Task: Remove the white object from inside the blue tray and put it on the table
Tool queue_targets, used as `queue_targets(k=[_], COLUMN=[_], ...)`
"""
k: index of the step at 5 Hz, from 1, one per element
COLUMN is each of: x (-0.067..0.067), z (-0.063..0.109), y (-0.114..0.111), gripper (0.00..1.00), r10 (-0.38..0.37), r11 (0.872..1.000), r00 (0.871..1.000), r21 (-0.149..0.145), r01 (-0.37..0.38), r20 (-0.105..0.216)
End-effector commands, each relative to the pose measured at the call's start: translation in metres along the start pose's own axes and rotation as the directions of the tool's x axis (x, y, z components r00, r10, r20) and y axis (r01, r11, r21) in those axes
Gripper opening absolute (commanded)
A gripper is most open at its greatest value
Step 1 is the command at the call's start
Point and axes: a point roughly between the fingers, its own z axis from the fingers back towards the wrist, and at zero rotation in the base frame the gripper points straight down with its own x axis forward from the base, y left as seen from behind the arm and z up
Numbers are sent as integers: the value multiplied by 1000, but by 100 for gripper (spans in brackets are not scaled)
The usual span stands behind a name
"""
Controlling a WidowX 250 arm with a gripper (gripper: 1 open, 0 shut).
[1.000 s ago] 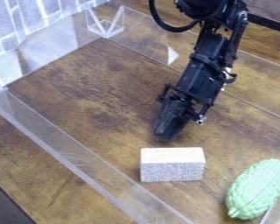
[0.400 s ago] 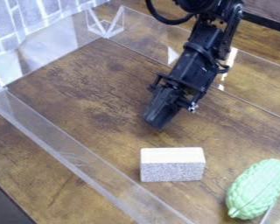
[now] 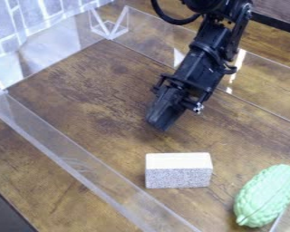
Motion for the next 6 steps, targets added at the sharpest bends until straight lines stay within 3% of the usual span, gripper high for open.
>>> queue_targets(k=[1,6], x=[-20,-44], z=[31,41], y=[-4,-12], gripper=[0,0], r10=[10,5], r11=[999,1000], r00=[996,999], r21=[33,5], r01=[-13,-5], r20=[92,33])
